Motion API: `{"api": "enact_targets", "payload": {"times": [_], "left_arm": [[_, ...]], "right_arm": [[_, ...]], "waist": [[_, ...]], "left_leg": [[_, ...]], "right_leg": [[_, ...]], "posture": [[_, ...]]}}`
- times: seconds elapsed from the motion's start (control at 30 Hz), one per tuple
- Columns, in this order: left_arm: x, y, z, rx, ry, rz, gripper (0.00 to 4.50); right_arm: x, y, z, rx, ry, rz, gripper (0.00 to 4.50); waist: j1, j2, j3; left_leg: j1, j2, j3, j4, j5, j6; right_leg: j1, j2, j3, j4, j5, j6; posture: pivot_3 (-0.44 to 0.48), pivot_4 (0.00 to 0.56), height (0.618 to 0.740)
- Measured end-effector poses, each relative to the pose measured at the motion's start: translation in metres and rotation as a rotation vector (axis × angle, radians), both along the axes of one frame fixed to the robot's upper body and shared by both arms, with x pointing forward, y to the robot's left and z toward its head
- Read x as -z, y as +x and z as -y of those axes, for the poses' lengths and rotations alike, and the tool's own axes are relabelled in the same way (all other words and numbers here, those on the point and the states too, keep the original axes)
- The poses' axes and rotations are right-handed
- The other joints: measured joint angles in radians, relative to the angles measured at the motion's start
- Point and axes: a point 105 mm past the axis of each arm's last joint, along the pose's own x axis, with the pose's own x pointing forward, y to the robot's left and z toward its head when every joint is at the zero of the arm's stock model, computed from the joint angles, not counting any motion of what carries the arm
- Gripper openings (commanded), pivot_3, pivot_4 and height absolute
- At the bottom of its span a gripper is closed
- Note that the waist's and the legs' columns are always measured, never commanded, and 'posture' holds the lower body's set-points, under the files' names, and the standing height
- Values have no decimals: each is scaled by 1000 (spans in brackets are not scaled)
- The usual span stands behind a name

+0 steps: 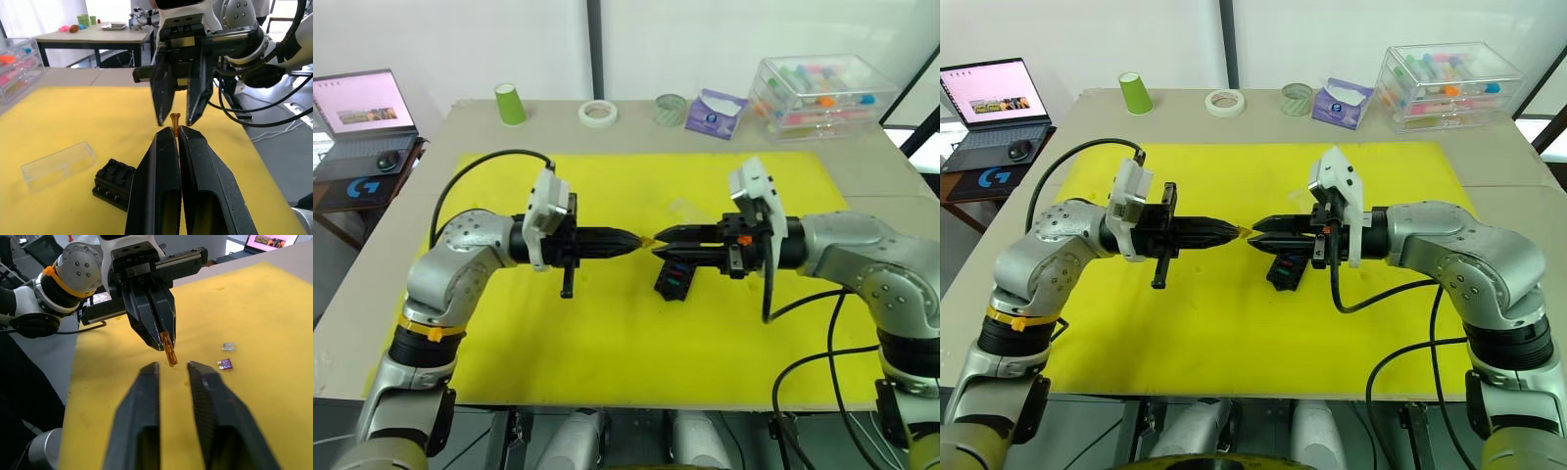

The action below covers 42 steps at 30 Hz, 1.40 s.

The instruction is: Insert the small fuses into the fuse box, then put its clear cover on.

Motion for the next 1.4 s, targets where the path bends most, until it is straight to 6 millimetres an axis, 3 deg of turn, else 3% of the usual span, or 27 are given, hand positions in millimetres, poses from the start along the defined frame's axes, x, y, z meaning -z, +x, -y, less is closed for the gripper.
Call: {"api": "enact_targets", "payload": {"times": [1.0,1.1,1.4], "left_arm": [[4,1,2,9,9,13,0],[4,2,2,4,8,9,0],[5,0,2,2,6,7,0]], "right_arm": [[-1,2,-1,1,-6,20,518],[0,2,-2,-3,-11,16,29],[3,1,-2,-15,-22,9,29]], "waist": [[-1,0,0],[0,0,0],[0,0,0]], "left_leg": [[0,0,0,0,0,0],[0,0,0,0,0,0],[0,0,0,0,0,0]], "right_leg": [[0,0,0,0,0,0],[0,0,0,0,0,0],[0,0,0,0,0,0]], "posture": [[0,150,740],[0,150,740],[0,150,740]]}}
